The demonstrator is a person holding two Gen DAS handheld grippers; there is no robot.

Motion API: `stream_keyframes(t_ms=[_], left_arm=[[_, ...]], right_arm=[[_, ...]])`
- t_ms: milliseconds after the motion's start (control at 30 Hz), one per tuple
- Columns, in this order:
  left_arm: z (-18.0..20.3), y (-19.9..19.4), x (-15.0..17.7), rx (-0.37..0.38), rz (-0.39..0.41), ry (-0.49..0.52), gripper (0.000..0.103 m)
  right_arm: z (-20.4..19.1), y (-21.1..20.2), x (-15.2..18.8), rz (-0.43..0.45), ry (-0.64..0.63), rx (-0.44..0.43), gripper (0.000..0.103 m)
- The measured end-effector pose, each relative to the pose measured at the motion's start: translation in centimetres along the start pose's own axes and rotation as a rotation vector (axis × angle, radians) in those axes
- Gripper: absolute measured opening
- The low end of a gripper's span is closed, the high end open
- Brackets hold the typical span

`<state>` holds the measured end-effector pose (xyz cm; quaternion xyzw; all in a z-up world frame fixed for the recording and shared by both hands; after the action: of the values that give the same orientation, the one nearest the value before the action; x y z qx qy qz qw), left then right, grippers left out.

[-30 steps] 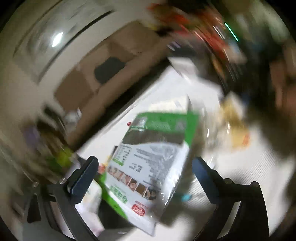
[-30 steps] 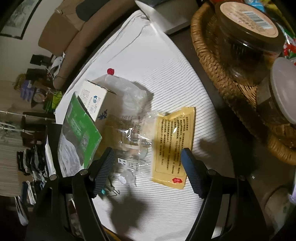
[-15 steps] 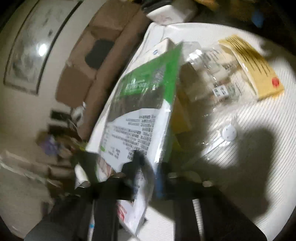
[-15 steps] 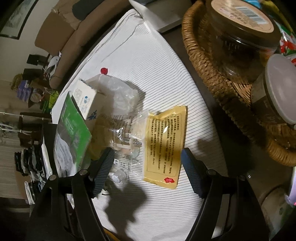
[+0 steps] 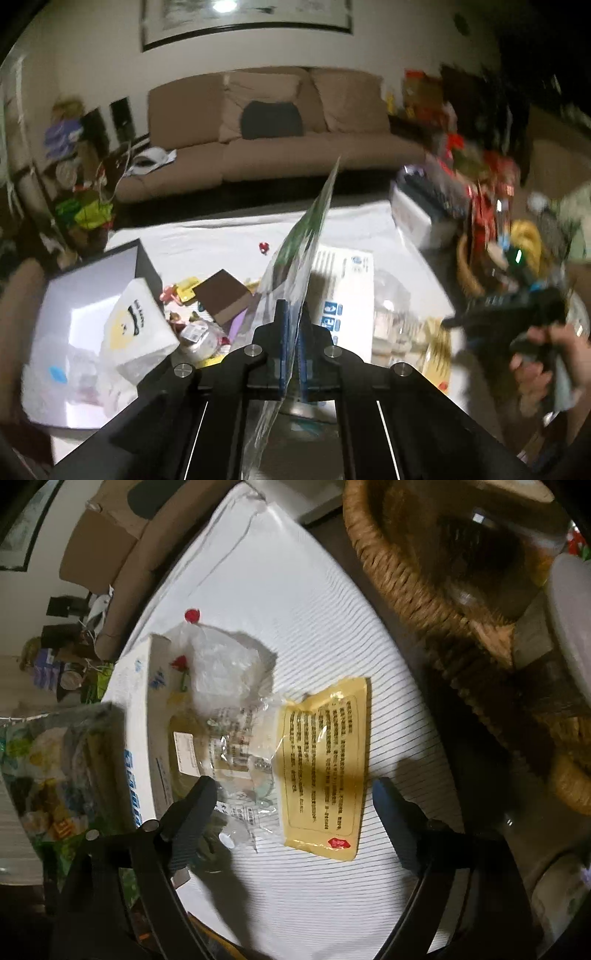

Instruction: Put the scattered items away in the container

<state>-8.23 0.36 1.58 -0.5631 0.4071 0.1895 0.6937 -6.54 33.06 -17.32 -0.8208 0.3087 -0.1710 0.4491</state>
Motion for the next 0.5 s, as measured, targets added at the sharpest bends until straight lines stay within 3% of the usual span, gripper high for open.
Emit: stream_keyframes(t_ms=[333,433,500], left_arm=[[-5.2,-2.6,-0.7,-0.061,0.079,-0.134,0.002],[-5.4,-2.2,-0.4,-0.072,0.038,-0.133,0.002],[-4.9,-1.5,-0.1,-0.042,-0.011,-0.120,0.002]], right_arm=[[-0.8,0.8,0.1,-0.005,-0.004,0.022,0.085],[-1.1,0.8,0.2,0.000,-0.011,0.022,0.085],[-1.2,0.8,0.2,0.000,-0.016,0.028,0.085]])
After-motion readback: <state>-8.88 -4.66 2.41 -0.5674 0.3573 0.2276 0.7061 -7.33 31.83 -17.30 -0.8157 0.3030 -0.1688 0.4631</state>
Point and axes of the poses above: each gripper's, at about its wrist camera, not at the fingertips, and y roughly the way its jaws point, z to its right, x to its underside, the point moved 2 cm from there along y, roughly the way its jaws point
